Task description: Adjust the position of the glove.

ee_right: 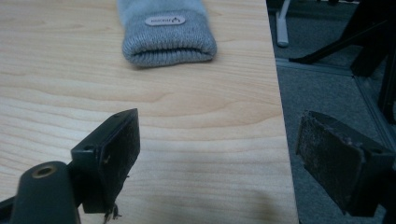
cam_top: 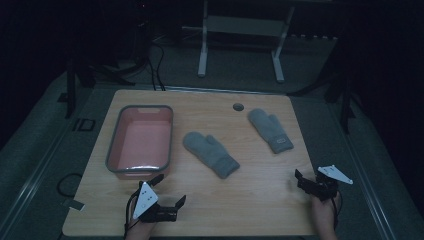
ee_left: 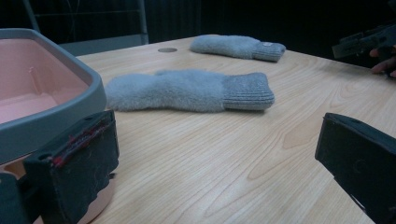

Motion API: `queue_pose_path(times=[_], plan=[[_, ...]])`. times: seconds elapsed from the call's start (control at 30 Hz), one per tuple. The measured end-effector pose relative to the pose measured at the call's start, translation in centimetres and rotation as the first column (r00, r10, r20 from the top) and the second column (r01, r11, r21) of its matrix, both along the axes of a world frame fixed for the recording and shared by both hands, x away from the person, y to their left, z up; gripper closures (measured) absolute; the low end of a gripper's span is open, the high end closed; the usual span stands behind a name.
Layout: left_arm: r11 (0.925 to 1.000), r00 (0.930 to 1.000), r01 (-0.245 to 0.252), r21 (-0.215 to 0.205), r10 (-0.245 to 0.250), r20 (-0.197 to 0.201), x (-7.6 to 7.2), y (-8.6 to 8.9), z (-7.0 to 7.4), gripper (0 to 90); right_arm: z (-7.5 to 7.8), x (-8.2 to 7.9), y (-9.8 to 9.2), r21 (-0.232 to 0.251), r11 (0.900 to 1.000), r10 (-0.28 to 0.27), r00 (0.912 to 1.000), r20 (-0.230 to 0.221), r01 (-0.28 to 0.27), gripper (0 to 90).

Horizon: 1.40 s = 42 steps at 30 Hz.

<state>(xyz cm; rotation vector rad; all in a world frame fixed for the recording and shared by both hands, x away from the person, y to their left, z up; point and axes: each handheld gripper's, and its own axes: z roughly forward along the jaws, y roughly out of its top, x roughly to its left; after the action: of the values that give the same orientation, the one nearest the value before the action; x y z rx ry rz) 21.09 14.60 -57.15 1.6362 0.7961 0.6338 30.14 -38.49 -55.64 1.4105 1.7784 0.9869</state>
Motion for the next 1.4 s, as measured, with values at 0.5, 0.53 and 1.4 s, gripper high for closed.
queue_pose_path(times=[0.5,0.53,1.4], plan=[[1.0,0.9998,0.005,-0.006,-0.005,-0.018,0.0,0.1,-0.1,0.1,3.9,2.0,1.7,0.062,0.987,0.15,0.988,-0.039,-0.147,13.8],[1.0,0.9998,0.006,-0.003,-0.006,-0.021,0.0,0.1,-0.1,0.1,4.3,2.4,2.1,0.051,0.984,0.175,0.9831,-0.056,-0.172,13.8],[0.9991,0.9995,0.016,-0.04,-0.017,-0.025,-0.2,0.3,0.1,0.1,7.7,8.5,15.3,0.026,0.881,0.472,0.8808,-0.033,-0.472,13.8]])
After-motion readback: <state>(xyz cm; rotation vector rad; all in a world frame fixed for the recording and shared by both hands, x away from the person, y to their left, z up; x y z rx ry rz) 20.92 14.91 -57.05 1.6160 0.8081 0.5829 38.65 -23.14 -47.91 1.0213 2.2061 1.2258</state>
